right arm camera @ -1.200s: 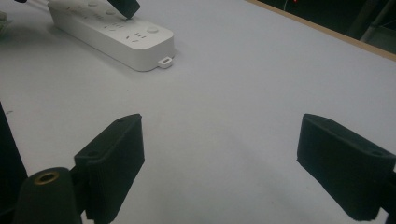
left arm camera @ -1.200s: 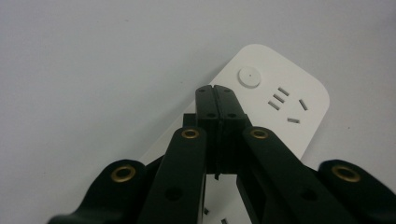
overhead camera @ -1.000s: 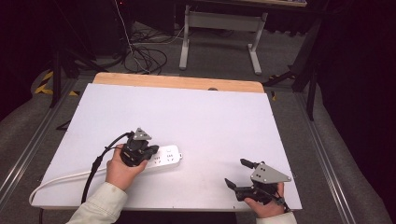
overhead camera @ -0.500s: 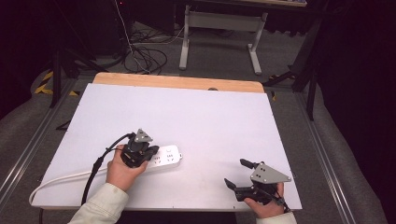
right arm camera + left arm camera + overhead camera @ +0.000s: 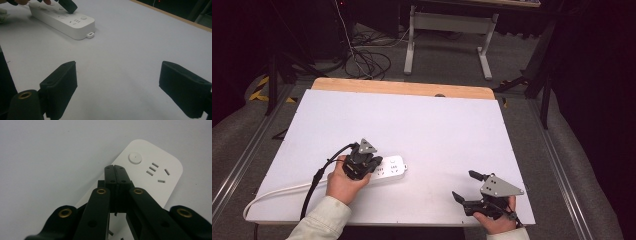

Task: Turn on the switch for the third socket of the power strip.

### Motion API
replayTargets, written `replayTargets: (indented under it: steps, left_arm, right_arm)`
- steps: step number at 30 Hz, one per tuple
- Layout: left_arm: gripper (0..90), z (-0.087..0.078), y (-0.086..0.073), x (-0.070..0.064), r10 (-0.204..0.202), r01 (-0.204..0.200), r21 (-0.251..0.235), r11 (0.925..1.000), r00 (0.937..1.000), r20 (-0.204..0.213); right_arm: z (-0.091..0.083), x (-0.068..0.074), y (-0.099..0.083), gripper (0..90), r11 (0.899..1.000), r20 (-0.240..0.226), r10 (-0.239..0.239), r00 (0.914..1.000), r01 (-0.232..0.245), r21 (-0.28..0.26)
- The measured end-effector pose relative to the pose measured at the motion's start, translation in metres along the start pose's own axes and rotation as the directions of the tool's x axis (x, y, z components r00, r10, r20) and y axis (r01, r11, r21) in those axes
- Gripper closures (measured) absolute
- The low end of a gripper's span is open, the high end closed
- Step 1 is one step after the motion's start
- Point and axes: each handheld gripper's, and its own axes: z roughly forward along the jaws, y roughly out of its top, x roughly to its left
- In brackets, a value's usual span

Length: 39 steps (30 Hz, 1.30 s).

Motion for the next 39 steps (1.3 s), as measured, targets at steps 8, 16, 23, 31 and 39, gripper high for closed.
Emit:
replayTargets:
  steps: [8, 16, 23, 31, 39]
  left_arm:
    - [90.0, 0.0, 0.0, 0.002, -0.012, 0.012, 0.007, 0.9999, 0.9999, 0.007]
    - [90.0, 0.001, 0.0, 0.002, -0.014, 0.014, 0.009, 0.9999, 0.9998, 0.014]
    - [90.0, 0.001, 0.001, 0.003, -0.021, 0.021, 0.017, 0.9996, 0.9996, 0.021]
    - [90.0, -0.002, 0.001, 0.004, -0.02, 0.02, -0.006, 0.9998, 0.9996, 0.021]
    - [90.0, -0.027, 0.004, -0.001, -0.025, 0.028, -0.073, 0.9969, 0.9985, 0.048]
  right_arm:
    - [0.0, 0.0, 0.0, 15.5, 1.0, -0.002, -0.001, 1.0, 0.001, -0.001]
    - [0.0, 0.0, 0.0, 15.5, 1.0, -0.004, 0.002, 1.0, -0.002, -0.001]
    - [0.001, 0.0, 0.0, 15.5, 1.0, -0.005, -0.002, 1.0, 0.002, 0.004]
    - [0.0, -0.001, -0.001, 15.5, 1.0, -0.003, -0.001, 1.0, 0.001, 0.003]
    - [0.001, -0.002, -0.002, 15.5, 1.0, -0.001, 0.001, 1.0, -0.001, 0.009]
